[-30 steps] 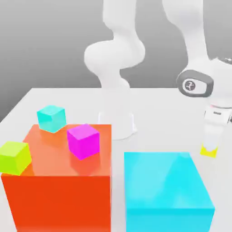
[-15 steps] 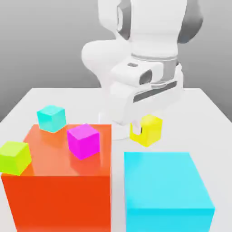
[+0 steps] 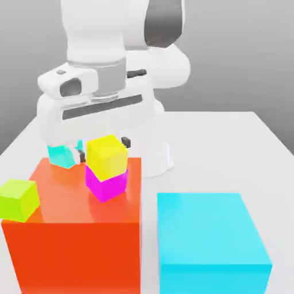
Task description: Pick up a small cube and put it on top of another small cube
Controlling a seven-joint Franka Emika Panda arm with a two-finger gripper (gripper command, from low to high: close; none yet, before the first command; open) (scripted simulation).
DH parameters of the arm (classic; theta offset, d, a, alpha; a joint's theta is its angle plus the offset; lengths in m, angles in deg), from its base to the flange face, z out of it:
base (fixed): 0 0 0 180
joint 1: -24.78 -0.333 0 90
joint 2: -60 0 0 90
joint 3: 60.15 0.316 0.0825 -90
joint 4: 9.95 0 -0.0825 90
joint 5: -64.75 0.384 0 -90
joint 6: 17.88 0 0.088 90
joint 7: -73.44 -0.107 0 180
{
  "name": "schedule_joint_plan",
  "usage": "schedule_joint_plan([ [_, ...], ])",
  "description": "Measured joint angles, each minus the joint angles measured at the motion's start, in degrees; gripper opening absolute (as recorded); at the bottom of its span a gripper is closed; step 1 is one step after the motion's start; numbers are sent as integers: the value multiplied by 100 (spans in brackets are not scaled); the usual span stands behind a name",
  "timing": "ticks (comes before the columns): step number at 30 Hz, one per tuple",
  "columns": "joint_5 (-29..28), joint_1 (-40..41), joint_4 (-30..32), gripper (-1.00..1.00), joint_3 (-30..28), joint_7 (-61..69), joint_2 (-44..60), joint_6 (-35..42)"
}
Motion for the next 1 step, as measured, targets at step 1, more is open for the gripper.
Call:
schedule_joint_plan([
  [1, -5, 1, -135, 100, 18, -8, -91, 225],
])
